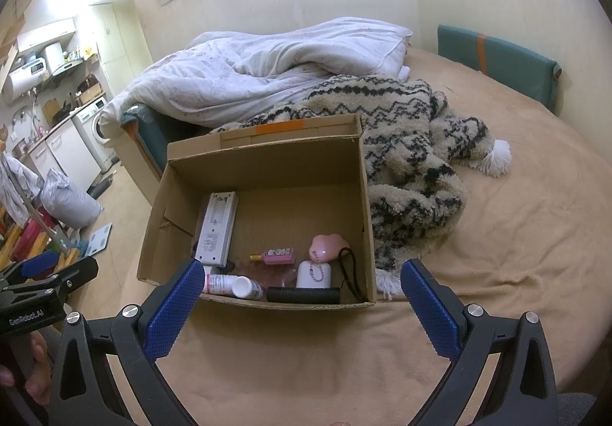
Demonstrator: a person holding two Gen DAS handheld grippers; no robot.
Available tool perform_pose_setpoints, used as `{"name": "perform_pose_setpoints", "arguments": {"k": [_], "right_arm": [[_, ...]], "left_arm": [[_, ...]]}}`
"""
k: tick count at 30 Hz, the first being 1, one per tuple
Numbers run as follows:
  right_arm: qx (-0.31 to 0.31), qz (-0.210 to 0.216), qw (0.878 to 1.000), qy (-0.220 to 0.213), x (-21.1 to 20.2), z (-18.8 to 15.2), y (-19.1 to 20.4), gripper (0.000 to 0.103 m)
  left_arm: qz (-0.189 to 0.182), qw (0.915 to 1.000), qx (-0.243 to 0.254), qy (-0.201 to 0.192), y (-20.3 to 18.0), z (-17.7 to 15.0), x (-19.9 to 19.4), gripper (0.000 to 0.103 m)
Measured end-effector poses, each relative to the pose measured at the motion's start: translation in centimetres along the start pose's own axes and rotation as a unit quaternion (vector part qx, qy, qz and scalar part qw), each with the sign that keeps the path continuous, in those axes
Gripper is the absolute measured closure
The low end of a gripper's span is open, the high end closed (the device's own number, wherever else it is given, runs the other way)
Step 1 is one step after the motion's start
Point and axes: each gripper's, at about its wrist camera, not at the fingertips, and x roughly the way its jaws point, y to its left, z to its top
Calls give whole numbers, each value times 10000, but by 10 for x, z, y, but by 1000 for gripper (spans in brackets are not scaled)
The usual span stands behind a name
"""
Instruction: Organize rigid objects
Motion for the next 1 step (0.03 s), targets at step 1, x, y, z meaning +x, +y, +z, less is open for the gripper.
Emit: {"name": "perform_pose_setpoints", "arguments": {"k": [1], "right_arm": [[-2,-6,10000,-5,0,0,0,0]], "left_arm": [[-8,10000,-9,-2,0,0,0,2]]}}
